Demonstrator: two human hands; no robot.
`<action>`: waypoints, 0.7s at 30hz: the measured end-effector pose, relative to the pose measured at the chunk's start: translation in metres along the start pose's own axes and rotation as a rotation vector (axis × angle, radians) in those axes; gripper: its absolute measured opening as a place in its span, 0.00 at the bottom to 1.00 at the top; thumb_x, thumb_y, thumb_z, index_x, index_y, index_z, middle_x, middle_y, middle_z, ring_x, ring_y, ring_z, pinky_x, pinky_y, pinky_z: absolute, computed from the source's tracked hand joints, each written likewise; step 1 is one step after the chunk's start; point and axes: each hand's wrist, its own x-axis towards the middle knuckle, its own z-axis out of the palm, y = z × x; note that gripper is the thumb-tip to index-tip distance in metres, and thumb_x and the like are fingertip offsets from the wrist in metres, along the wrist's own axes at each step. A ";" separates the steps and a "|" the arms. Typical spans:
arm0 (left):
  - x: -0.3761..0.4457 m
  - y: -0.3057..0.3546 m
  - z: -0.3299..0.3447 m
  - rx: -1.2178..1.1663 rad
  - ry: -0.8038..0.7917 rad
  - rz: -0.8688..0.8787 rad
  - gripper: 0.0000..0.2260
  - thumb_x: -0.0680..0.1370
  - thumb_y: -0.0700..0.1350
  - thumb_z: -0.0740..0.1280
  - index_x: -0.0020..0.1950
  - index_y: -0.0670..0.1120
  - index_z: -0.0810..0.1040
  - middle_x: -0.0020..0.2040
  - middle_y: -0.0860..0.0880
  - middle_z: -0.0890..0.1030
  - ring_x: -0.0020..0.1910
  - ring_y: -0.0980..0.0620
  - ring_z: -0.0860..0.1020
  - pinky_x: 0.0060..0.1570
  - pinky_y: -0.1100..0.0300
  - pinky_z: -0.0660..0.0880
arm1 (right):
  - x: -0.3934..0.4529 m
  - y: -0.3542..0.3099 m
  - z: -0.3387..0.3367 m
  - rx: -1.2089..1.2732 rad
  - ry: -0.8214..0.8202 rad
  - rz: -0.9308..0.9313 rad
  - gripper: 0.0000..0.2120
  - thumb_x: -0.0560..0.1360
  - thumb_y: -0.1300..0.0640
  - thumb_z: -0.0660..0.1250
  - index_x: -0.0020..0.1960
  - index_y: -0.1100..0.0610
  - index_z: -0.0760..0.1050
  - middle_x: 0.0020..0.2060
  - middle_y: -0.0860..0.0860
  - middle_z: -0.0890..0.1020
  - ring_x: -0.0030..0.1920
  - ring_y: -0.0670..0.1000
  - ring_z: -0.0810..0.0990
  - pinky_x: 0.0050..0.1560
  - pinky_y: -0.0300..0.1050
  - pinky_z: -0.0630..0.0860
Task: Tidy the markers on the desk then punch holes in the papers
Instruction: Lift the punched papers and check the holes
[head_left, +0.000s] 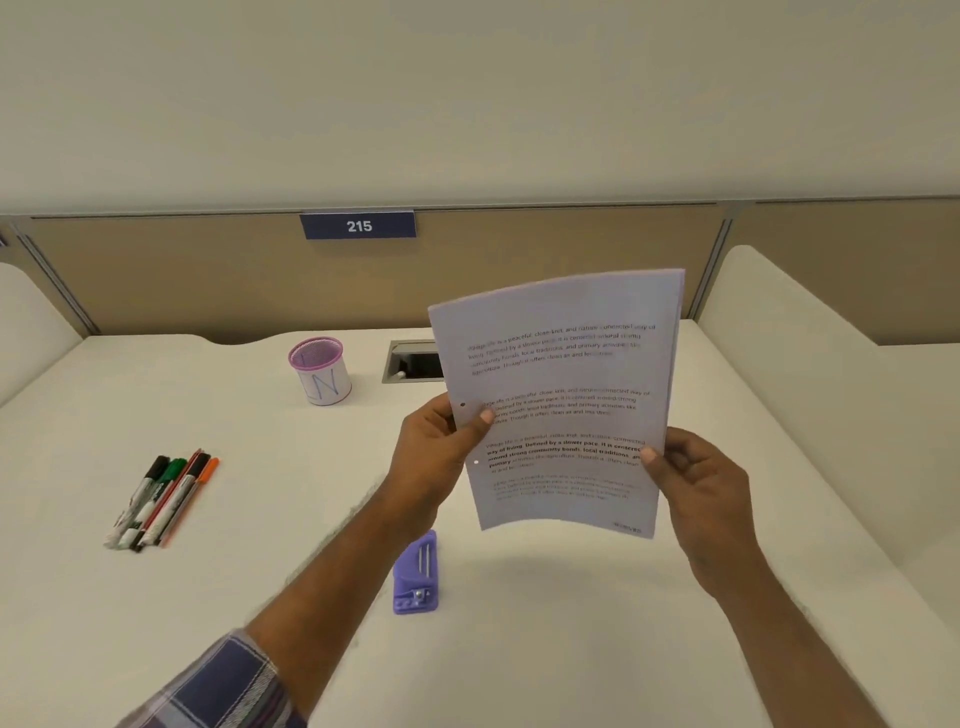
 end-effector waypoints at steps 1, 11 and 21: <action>-0.001 -0.003 0.002 0.009 -0.001 -0.002 0.09 0.78 0.42 0.68 0.57 0.49 0.81 0.53 0.50 0.86 0.52 0.47 0.83 0.53 0.53 0.81 | -0.001 0.003 -0.001 -0.016 -0.006 0.002 0.09 0.76 0.64 0.67 0.53 0.55 0.80 0.46 0.48 0.86 0.46 0.46 0.85 0.44 0.35 0.80; -0.017 -0.018 0.029 0.122 -0.015 0.026 0.11 0.82 0.43 0.60 0.50 0.58 0.79 0.42 0.62 0.84 0.41 0.62 0.83 0.35 0.71 0.77 | -0.010 0.020 0.002 -0.122 0.104 -0.014 0.11 0.79 0.62 0.63 0.48 0.47 0.79 0.45 0.49 0.85 0.47 0.53 0.84 0.47 0.50 0.80; -0.028 -0.027 0.032 0.170 0.076 0.106 0.12 0.83 0.44 0.59 0.53 0.60 0.79 0.47 0.58 0.84 0.46 0.57 0.81 0.38 0.69 0.77 | -0.018 0.024 0.007 -0.226 0.103 -0.117 0.08 0.80 0.61 0.60 0.54 0.55 0.77 0.47 0.48 0.83 0.48 0.46 0.81 0.44 0.36 0.78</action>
